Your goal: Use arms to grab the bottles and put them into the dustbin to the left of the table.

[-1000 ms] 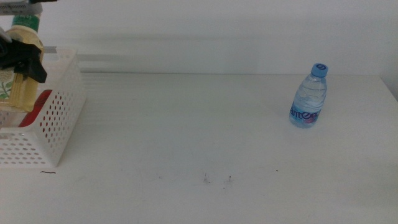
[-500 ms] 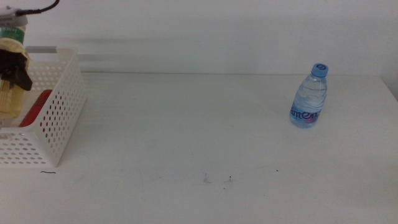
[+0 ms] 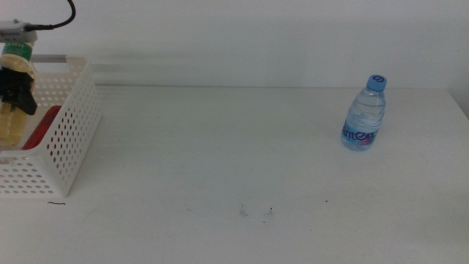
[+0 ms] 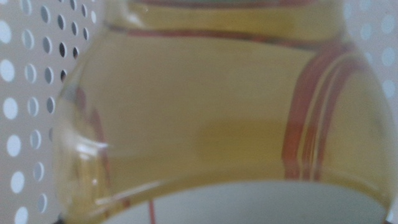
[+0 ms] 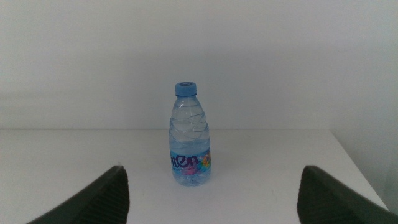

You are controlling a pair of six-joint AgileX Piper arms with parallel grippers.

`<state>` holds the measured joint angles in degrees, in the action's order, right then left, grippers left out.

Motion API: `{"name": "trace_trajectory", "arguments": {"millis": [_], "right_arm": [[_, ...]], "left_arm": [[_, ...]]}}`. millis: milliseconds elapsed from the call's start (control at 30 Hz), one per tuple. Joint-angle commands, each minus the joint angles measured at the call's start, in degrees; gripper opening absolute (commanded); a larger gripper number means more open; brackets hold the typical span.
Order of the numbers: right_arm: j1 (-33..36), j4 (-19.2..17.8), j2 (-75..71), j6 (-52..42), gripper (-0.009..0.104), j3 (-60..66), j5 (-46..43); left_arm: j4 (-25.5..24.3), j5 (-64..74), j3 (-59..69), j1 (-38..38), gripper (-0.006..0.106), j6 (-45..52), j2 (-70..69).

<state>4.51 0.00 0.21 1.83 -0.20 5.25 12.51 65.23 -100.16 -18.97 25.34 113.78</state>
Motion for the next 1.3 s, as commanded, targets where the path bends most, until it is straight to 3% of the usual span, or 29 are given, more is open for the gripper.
{"name": "trace_trajectory", "arguments": {"millis": [0, 33, 67, 167, 200, 267, 400, 700, 1000, 1267], "right_arm": [[0.00, -0.33, -0.21, -0.21, 0.093, 0.20, -0.45], [0.00, -0.33, -0.21, -0.21, 0.093, 0.20, -0.45], [0.00, -0.33, -0.21, -0.21, 0.093, 0.20, -0.45], [0.00, -0.33, -0.21, -0.21, 0.093, 0.20, -0.45], [0.00, -0.33, -0.21, -0.21, 0.093, 0.20, -0.45], [0.00, -0.33, -0.21, -0.21, 0.093, 0.20, -0.45], [0.00, -0.33, -0.21, -0.21, 0.093, 0.20, -0.45], [0.00, -0.33, -0.21, -0.21, 0.093, 0.20, -0.45], [0.00, -0.33, -0.21, -0.21, 0.093, 0.20, -0.45], [0.00, -0.33, -0.21, -0.21, 0.093, 0.20, -0.45]], "left_arm": [[0.69, -1.63, -1.14, -0.02, 0.002, 0.11, -0.68], [0.59, -1.63, -1.14, -0.02, 0.005, 0.11, -0.55], [1.06, -1.52, -1.14, 0.20, 0.017, -0.54, -0.33], [1.66, -1.41, -1.14, 0.20, 0.032, -0.54, -0.33], [1.46, -1.63, -1.14, 0.20, 0.055, -0.56, -0.33], [1.46, -1.63, -1.14, 0.20, 0.073, -0.56, -0.33], [1.59, -1.63, -1.14, 0.20, 0.092, -0.56, -0.44], [2.39, -1.24, -1.14, 1.87, 0.094, -4.04, -4.73], [-0.51, -1.96, -0.31, 10.96, 0.094, -7.82, -14.60], [-0.02, -14.64, 13.49, 20.22, 0.094, -8.80, -30.10]]}}
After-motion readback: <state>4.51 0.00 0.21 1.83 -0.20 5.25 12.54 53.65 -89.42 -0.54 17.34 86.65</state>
